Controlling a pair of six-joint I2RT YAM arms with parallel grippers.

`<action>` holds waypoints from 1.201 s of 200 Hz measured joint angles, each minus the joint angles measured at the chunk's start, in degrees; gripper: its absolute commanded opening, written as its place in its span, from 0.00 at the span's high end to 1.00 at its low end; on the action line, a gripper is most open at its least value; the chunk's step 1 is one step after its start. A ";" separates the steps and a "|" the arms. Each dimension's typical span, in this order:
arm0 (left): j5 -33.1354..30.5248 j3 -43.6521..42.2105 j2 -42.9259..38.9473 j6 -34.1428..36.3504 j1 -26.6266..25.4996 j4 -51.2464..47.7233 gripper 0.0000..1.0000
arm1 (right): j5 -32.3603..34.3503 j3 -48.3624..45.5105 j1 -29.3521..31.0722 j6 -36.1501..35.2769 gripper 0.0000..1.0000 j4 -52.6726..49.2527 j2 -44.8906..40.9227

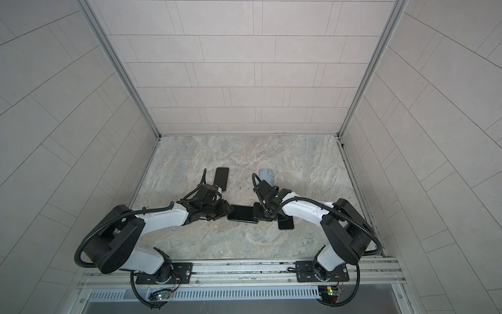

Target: Put the phone into the phone case

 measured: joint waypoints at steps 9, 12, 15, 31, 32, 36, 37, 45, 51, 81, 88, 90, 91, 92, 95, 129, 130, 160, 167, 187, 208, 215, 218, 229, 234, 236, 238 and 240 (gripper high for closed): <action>-0.09 0.00 -0.07 -0.04 0.00 -0.11 0.54 | 0.39 0.02 0.02 0.04 0.65 -0.07 0.00; -0.09 0.00 -0.07 -0.04 0.00 -0.13 0.54 | 0.52 0.02 0.00 0.07 0.65 -0.07 0.00; -0.13 0.00 -0.07 -0.04 0.00 -0.17 0.55 | 0.72 0.00 0.00 0.07 0.65 -0.11 0.00; -0.22 0.00 -0.07 -0.17 0.00 -0.26 0.55 | 1.38 0.00 0.00 0.20 0.65 -0.24 0.00; -0.22 0.00 -0.07 -0.17 0.00 -0.26 0.55 | 1.40 0.00 0.00 0.20 0.65 -0.24 0.00; -0.24 0.00 -0.07 -0.17 0.00 -0.26 0.55 | 1.46 0.00 0.00 0.22 0.65 -0.24 0.00; -0.24 0.00 -0.07 -0.17 0.00 -0.26 0.55 | 1.49 0.02 0.00 0.22 0.65 -0.22 0.00; -0.24 0.00 -0.07 -0.17 0.00 -0.26 0.57 | 1.64 0.00 0.00 0.33 0.66 -0.24 0.00; -0.28 0.00 -0.07 -0.20 0.00 -0.28 0.59 | 1.68 0.00 0.00 0.42 0.66 -0.22 0.00; -0.28 0.00 -0.07 -0.31 0.00 -0.59 0.68 | 2.10 0.00 0.00 1.16 0.67 -0.13 0.07; -0.26 0.00 -0.07 -0.22 0.00 -0.63 0.68 | 2.10 -0.07 0.00 1.31 0.68 0.09 0.15; -0.26 0.00 -0.07 -0.20 0.00 -0.63 0.69 | 2.10 -0.11 0.00 1.36 0.68 0.17 0.24; -0.26 0.00 -0.07 -0.20 0.00 -0.63 0.69 | 2.10 -0.13 0.00 1.38 0.68 0.20 0.24; -0.26 0.00 -0.07 -0.17 0.00 -0.63 0.69 | 2.08 -0.13 0.00 1.40 0.68 0.22 0.26; -0.26 0.00 -0.07 -0.20 0.00 -0.66 0.69 | 2.10 -0.22 0.00 1.49 0.68 0.33 0.35; -0.26 0.00 -0.07 -0.20 0.00 -0.66 0.69 | 1.84 -1.07 0.00 2.12 0.68 1.09 1.51; -0.26 0.00 -0.07 -0.20 0.00 -0.66 0.69 | 1.81 -1.07 0.00 2.12 0.68 1.11 1.51; -0.26 0.00 -0.07 -0.20 0.00 -0.66 0.69 | 1.44 -1.57 0.00 2.56 0.68 1.84 1.62; -0.26 0.00 -0.07 -0.20 0.00 -0.66 0.69 | 1.40 -1.60 0.00 2.58 0.68 2.01 1.60; -0.26 0.00 -0.07 -0.20 0.00 -0.68 0.69 | 1.22 -1.70 0.02 2.75 0.69 2.45 1.60; -0.26 0.00 -0.07 -0.20 0.00 -0.66 0.69 | 1.18 -1.75 0.02 2.80 0.71 2.73 1.62; -0.26 0.00 -0.07 -0.20 0.00 -0.66 0.69 | 1.16 -1.77 0.02 2.89 0.72 2.80 1.62; -0.26 0.00 -0.07 -0.20 0.00 -0.66 0.69 | 1.14 -1.75 0.02 2.93 0.72 2.82 1.60; -0.24 0.00 -0.07 -0.20 0.00 -0.66 0.69 | 1.09 -1.77 0.02 2.97 0.72 2.89 1.62; -0.24 0.00 -0.07 -0.20 0.00 -0.66 0.69 | 1.05 -1.79 0.02 2.97 0.72 2.95 1.62; -0.26 0.00 -0.07 -0.20 0.00 -0.66 0.69 | 1.03 -1.79 0.02 2.99 0.72 2.99 1.62; -0.24 0.00 -0.07 -0.20 0.00 -0.66 0.69 | 1.03 -1.81 0.02 2.99 0.72 3.02 1.62; -0.24 0.00 -0.07 -0.20 0.00 -0.66 0.69 | 1.01 -1.81 0.02 2.99 0.72 3.04 1.62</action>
